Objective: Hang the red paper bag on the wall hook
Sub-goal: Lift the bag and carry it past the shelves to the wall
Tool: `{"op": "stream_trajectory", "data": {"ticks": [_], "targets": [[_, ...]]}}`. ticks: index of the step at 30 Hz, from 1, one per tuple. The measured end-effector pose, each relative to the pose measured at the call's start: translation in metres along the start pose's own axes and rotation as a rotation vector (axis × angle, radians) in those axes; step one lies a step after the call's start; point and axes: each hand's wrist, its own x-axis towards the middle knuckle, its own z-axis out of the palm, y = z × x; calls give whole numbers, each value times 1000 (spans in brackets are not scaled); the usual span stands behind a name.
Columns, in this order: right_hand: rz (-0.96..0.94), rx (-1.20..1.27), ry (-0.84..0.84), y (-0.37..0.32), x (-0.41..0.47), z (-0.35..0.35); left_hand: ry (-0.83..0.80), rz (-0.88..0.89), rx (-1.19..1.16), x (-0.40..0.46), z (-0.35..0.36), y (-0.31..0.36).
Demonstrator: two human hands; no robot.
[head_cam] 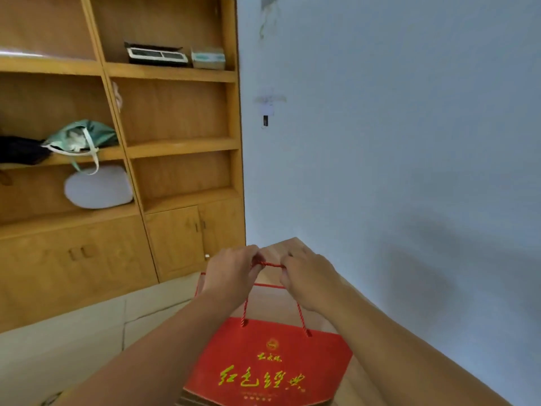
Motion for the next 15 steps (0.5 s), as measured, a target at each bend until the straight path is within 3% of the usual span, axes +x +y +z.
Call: {"op": "stream_trajectory", "data": {"ticks": [7, 15], "targets": [[-155, -185, 28, -120, 89, 3, -4, -154, 18, 9, -30, -144], [-212, 12, -36, -215, 226, 66, 12, -255, -28, 46, -50, -289]]}}
